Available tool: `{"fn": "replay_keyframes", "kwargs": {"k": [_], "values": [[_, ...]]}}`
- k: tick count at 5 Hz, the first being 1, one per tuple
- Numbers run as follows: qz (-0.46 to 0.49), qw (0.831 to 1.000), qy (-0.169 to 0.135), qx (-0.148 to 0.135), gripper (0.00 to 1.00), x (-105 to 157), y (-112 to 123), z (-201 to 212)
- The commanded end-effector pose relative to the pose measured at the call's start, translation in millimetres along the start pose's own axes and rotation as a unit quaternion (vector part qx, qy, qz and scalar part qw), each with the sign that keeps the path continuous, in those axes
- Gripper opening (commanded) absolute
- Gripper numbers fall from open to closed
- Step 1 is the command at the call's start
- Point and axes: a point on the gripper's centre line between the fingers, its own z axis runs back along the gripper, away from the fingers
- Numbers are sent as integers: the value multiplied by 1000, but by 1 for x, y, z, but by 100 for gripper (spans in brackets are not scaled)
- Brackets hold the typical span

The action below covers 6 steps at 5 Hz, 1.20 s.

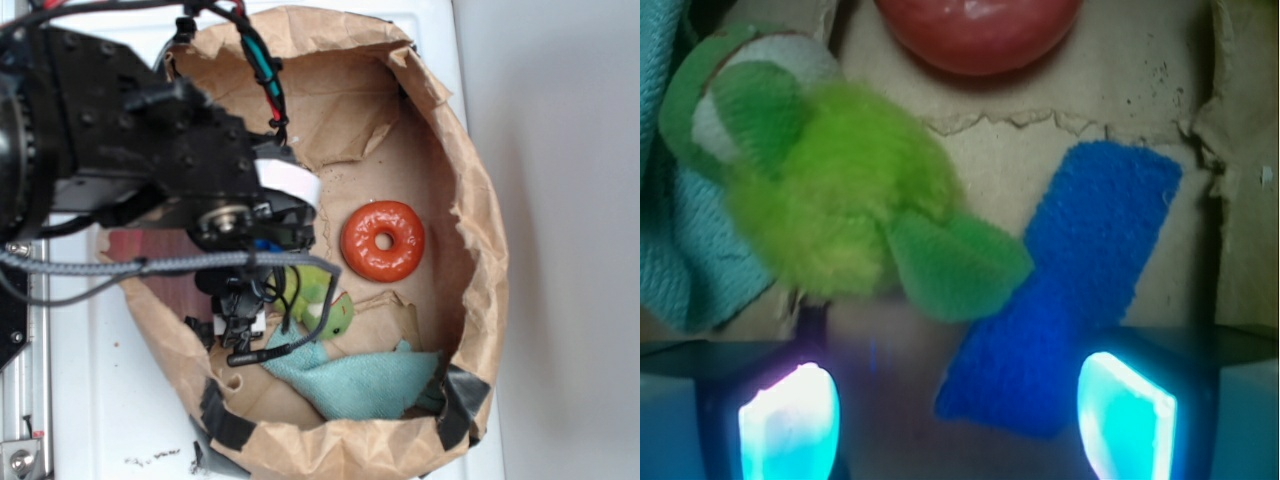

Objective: Grab the blue sponge.

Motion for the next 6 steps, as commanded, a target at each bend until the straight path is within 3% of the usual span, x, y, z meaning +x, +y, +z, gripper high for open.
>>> {"fn": "replay_keyframes", "kwargs": {"k": [1, 3, 4, 5, 6], "values": [[12, 999, -25, 15, 100, 15, 1, -4], [46, 995, -15, 88, 100, 33, 4, -32], [42, 994, -13, 97, 100, 32, 2, -32], [48, 994, -20, 100, 0, 32, 0, -29], [44, 994, -24, 100, 0, 28, 0, -18]]}}
